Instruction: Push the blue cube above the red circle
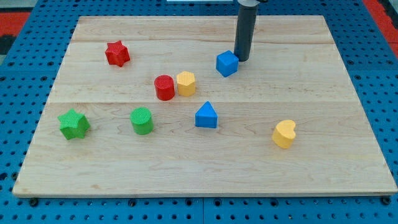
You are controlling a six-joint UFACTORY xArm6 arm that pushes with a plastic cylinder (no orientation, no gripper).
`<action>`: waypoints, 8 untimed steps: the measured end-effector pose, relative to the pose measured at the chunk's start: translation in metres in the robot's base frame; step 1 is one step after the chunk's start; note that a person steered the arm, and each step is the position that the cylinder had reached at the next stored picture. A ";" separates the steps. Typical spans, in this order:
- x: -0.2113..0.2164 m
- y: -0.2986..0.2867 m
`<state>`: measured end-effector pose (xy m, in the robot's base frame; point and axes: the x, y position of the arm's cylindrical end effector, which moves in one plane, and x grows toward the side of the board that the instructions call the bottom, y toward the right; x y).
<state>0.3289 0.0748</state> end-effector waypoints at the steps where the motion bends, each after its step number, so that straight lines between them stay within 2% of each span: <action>1: 0.015 -0.047; 2: 0.017 -0.006; 3: 0.039 0.030; 4: 0.054 0.020; 8: 0.021 -0.087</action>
<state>0.3494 -0.0117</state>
